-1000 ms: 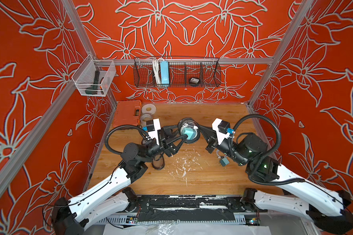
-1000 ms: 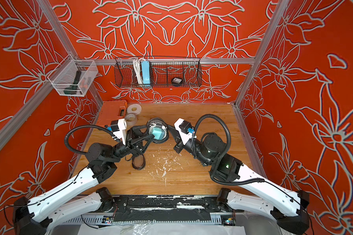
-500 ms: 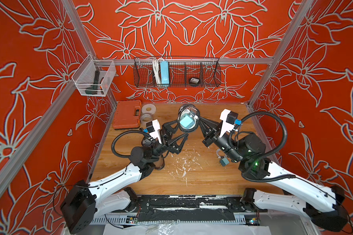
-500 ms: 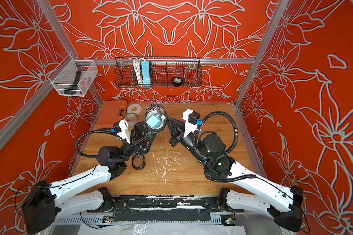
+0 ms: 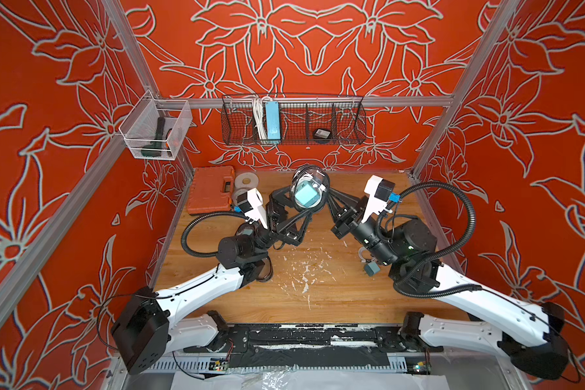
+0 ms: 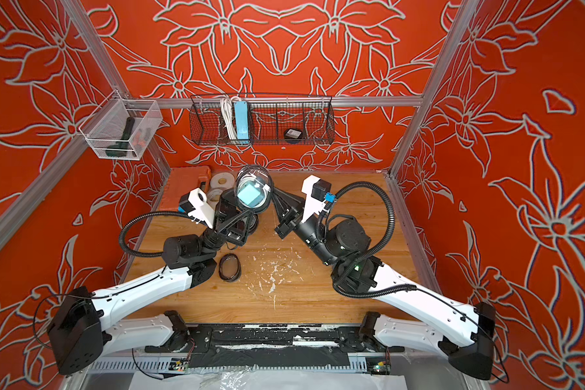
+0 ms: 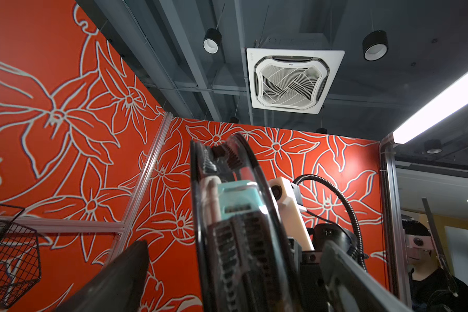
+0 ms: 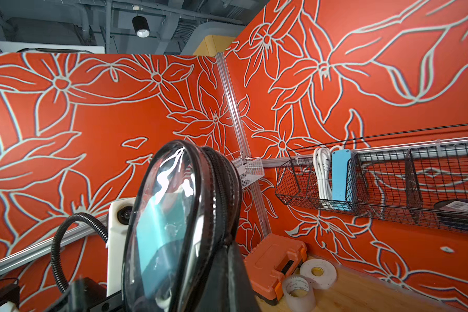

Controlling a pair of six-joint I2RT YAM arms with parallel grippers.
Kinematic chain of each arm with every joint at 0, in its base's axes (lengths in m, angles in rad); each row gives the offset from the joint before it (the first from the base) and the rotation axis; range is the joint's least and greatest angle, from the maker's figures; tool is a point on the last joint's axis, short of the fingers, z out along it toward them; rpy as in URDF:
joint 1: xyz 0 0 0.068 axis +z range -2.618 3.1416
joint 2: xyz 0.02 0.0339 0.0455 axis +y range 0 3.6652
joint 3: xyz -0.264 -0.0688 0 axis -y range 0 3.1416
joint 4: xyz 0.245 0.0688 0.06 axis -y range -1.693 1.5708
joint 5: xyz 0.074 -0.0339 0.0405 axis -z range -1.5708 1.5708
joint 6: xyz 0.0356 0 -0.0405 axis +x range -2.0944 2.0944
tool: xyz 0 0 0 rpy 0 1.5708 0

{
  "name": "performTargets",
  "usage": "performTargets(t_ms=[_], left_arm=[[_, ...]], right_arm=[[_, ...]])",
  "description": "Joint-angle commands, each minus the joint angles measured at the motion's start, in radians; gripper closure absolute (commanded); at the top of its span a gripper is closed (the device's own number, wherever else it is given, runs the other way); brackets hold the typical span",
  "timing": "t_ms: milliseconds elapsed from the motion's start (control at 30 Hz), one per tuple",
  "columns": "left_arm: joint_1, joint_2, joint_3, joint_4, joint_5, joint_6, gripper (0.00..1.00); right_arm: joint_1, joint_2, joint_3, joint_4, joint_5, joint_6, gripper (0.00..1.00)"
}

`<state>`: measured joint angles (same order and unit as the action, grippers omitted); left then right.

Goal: Pack away charging kits
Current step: Zip the zipper on the storage bag.

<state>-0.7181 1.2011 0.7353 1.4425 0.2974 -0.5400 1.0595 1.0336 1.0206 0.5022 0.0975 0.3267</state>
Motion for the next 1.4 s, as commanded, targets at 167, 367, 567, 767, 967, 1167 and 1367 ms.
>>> performTargets(t_ms=[167, 367, 567, 767, 967, 1167, 1367], left_arm=[[0.002, 0.042, 0.037, 0.113, -0.015, -0.007, 0.09], [0.002, 0.074, 0.077, 0.106, 0.001, -0.016, 0.4], [0.002, 0.045, 0.08, 0.027, -0.027, 0.003, 0.88], [0.001, -0.011, 0.107, -0.116, 0.041, 0.035, 1.0], [-0.001, -0.123, 0.056, -0.296, 0.003, 0.059, 1.0], [0.0, -0.222, 0.054, -0.488, 0.025, 0.077, 1.0], [0.0, -0.316, 0.056, -0.638, 0.062, 0.089, 1.0]], right_arm=[[0.0, 0.021, 0.038, 0.077, -0.044, 0.06, 1.0], [0.0, 0.042, 0.041, 0.081, -0.063, 0.072, 1.0], [0.0, 0.006, 0.008, 0.065, -0.042, 0.043, 1.0], [-0.002, -0.07, 0.016, -0.086, 0.006, -0.079, 1.0], [-0.007, -0.103, 0.082, -0.252, 0.033, -0.258, 1.0], [-0.006, -0.096, 0.153, -0.358, 0.056, -0.384, 1.0], [-0.006, -0.092, 0.181, -0.421, 0.067, -0.474, 1.0]])
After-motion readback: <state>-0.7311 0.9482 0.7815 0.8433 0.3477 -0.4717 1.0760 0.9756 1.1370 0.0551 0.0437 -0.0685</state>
